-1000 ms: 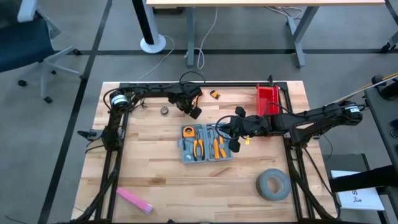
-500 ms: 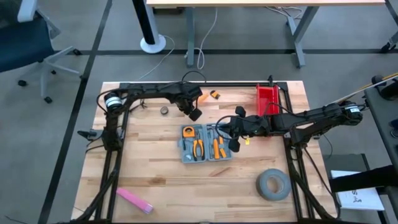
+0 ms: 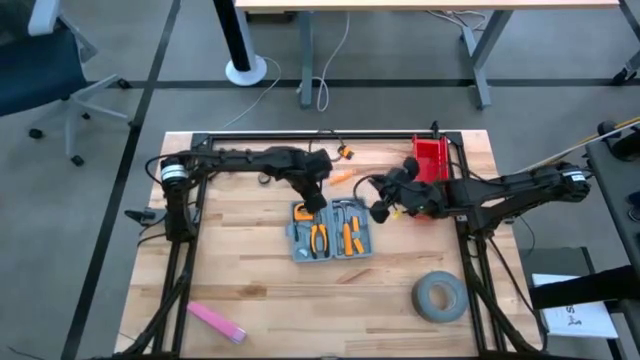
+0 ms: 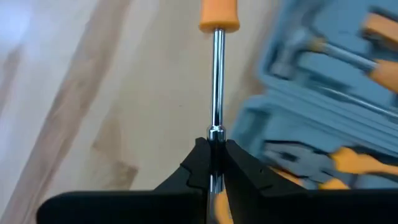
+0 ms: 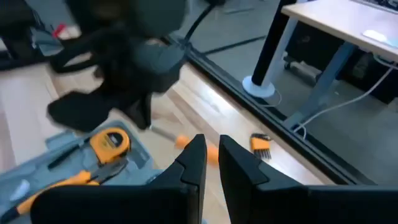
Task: Prefit tool cases
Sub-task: Put the yellow nut driver into the gray pre-fit tool case
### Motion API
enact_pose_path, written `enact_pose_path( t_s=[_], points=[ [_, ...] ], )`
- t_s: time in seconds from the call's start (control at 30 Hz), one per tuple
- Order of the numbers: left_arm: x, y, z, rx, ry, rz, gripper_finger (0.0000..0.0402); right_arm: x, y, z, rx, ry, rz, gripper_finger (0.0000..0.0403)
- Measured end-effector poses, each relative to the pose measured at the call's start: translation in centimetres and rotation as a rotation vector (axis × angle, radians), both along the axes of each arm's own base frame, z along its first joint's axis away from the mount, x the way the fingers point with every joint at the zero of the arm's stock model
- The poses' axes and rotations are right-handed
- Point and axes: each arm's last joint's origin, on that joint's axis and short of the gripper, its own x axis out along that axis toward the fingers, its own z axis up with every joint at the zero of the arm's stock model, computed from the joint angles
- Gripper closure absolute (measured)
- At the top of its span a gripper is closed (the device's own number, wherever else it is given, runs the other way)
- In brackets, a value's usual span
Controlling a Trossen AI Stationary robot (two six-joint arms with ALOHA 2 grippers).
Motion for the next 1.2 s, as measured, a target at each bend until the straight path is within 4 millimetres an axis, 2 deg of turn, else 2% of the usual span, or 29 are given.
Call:
enact_pose_path(
  t_s=[0.3, 0.53, 0.97, 1.2],
  points=[
    [1.7, -3.4, 0.4, 0.083, -0.08, -0.245, 0.0369, -2.5, -0.3, 2.5, -0.023, -0.103, -0.012, 0.0379],
    [2.1, -4.8, 0.5, 0.188, -0.077, -0.506, 0.0367, -3.0, -0.3, 2.7, 0.0, -0.117, -0.013, 0.0378],
    [3.0, -4.9, 0.9, 0.429, -0.099, -0.9, 0.0366, -2.2, -0.1, 1.9, 0.044, -0.096, 0.0, 0.0379],
    [2.9, -4.5, 1.0, 0.639, 0.045, -1.062, 0.0365, -2.2, 0.5, 1.9, 0.048, -0.096, 0.029, 0.038]
  ],
)
